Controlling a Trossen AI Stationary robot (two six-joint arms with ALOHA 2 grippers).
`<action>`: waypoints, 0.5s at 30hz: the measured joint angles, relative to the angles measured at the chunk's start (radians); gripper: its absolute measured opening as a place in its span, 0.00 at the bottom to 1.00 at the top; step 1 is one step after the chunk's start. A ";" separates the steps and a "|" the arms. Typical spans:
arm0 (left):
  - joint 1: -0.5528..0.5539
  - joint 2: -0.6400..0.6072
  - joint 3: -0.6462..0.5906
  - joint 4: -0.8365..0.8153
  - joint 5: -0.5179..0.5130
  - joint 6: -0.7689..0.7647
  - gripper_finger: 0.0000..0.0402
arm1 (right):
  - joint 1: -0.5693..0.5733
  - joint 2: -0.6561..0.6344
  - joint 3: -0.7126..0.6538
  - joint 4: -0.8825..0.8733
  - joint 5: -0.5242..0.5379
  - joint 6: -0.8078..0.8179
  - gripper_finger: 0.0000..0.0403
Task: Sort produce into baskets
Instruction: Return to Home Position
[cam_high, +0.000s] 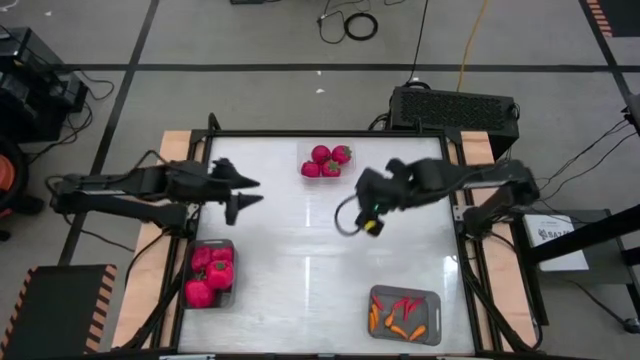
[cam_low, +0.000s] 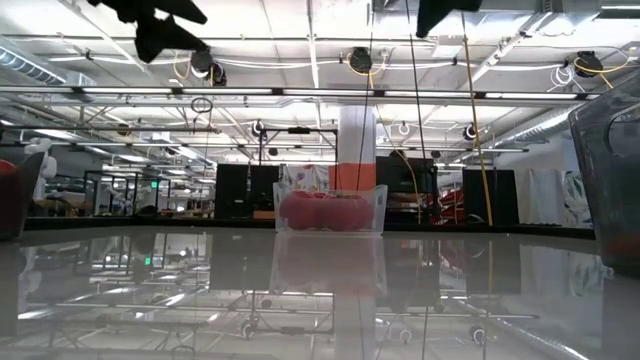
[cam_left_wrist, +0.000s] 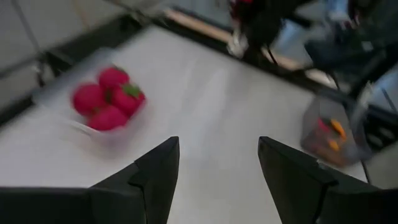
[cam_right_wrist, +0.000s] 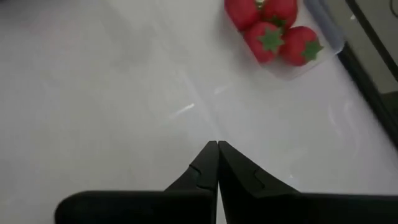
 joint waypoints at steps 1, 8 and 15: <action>0.000 -0.021 0.000 0.001 -0.029 -0.001 0.56 | -0.025 -0.032 -0.039 0.024 -0.007 -0.028 0.00; 0.000 -0.130 0.000 -0.048 -0.136 0.001 0.56 | -0.175 -0.265 -0.448 0.367 -0.192 -0.142 0.00; 0.000 -0.152 0.000 -0.238 -0.162 0.006 0.56 | -0.222 -0.393 -0.819 0.754 -0.319 -0.184 0.00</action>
